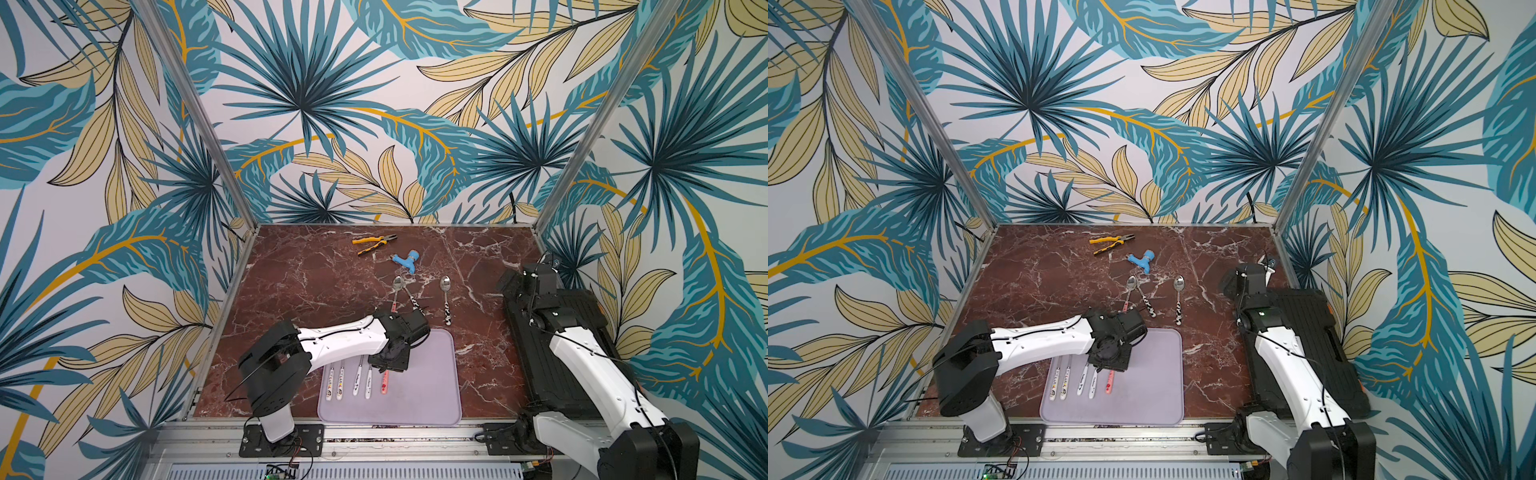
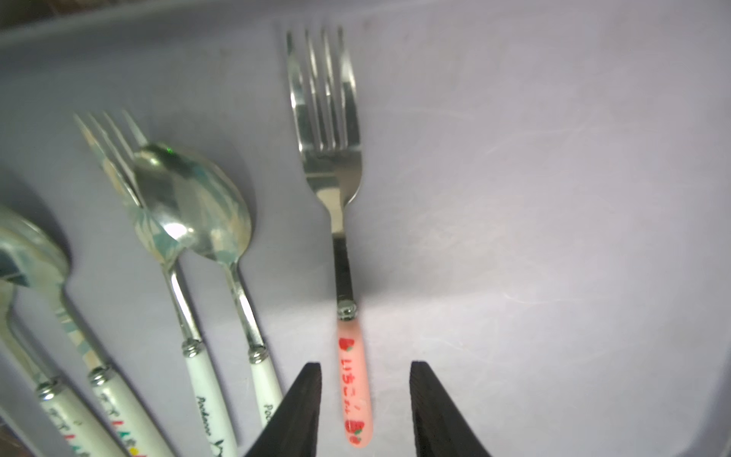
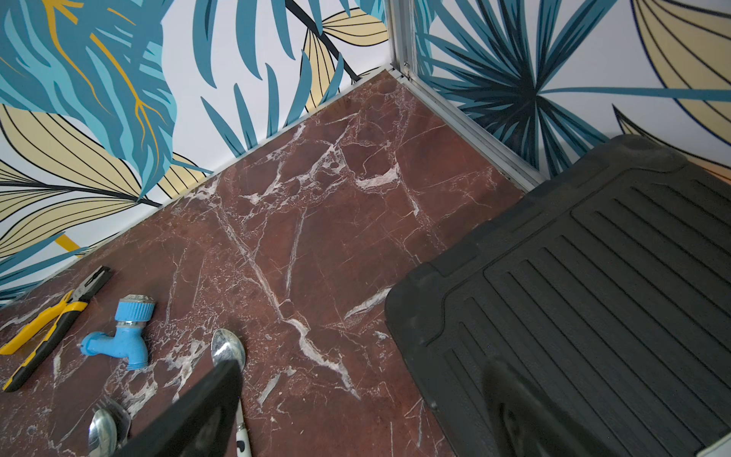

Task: Set the spoon and fork side by side
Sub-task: Place the fork on the tray, then pick up the spoon from the center of the board.

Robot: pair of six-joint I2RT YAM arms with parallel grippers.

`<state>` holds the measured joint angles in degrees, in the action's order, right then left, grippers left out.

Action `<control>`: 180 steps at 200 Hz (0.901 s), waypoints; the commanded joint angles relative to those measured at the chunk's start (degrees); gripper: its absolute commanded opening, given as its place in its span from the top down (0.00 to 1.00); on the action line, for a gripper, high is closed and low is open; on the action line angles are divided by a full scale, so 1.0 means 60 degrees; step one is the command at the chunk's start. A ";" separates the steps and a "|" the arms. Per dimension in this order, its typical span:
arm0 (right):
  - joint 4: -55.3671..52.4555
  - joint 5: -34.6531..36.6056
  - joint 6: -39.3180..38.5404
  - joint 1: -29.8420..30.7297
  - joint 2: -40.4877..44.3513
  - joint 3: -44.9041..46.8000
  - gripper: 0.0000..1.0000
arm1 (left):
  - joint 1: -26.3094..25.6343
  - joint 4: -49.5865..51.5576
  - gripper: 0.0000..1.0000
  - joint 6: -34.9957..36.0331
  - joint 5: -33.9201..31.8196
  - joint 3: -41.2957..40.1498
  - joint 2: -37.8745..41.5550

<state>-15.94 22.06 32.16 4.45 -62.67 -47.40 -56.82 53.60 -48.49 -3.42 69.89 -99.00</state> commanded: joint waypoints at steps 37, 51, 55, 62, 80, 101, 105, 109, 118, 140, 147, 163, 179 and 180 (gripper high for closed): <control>-0.0103 0.0102 0.0007 -0.0002 0.0051 -0.0084 0.00 | 0.1281 0.0663 0.56 0.1548 -0.0333 0.1518 0.0225; -0.0111 0.0102 0.0015 -0.0007 0.0054 -0.0084 0.00 | 0.1661 0.0550 0.56 0.1984 -0.0127 0.1808 -0.0022; -0.0106 0.0113 0.0016 -0.0008 0.0057 -0.0084 0.00 | 0.1745 0.0515 0.56 0.2088 -0.0079 0.1917 -0.0121; -0.0124 0.0124 0.0001 -0.0001 0.0048 -0.0084 0.00 | 0.1873 0.0476 0.56 0.2335 0.0014 0.2101 -0.0291; -0.0126 0.0146 -0.0019 -0.0009 0.0035 -0.0084 0.00 | 0.2162 0.0466 0.56 0.2849 0.0214 0.2741 -0.0894; -0.0140 0.0175 -0.0027 0.0003 0.0022 -0.0084 0.00 | 0.2388 0.0444 0.56 0.3220 0.0324 0.3438 -0.1640; -0.0140 0.0175 -0.0017 -0.0004 0.0029 -0.0084 0.00 | 0.2422 0.0441 0.56 0.3265 0.0364 0.3553 -0.1787; -0.0148 0.0175 -0.0030 -0.0008 0.0020 -0.0084 0.00 | 0.2487 0.0441 0.56 0.3304 0.0388 0.3670 -0.1935; -0.0129 0.0161 -0.0014 -0.0008 0.0016 -0.0086 0.01 | 0.2586 0.0440 0.56 0.3390 0.0448 0.3938 -0.2243; -0.0163 0.0183 -0.0028 0.0002 -0.0020 -0.0099 0.01 | 0.2757 0.0377 0.56 0.3531 0.0536 0.4374 -0.2908; -0.0170 0.0176 -0.0041 -0.0005 -0.0027 -0.0100 0.00 | 0.2800 0.0353 0.56 0.3564 0.0576 0.4456 -0.3099; -0.0181 0.0174 -0.0050 -0.0002 -0.0042 -0.0101 0.01 | 0.2895 0.0275 0.56 0.3603 0.0669 0.4580 -0.3482; -0.0182 0.0190 -0.0054 -0.0005 -0.0053 -0.0101 0.00 | 0.2971 0.0251 0.56 0.3650 0.0660 0.4728 -0.3792; -0.0183 0.0190 -0.0048 -0.0007 -0.0055 -0.0100 0.00 | 0.2976 0.0251 0.56 0.3654 0.0666 0.4736 -0.3819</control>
<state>-15.99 22.24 32.14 4.45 -62.70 -47.40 -39.72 55.53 -28.27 -0.19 94.48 -119.98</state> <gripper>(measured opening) 0.994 0.440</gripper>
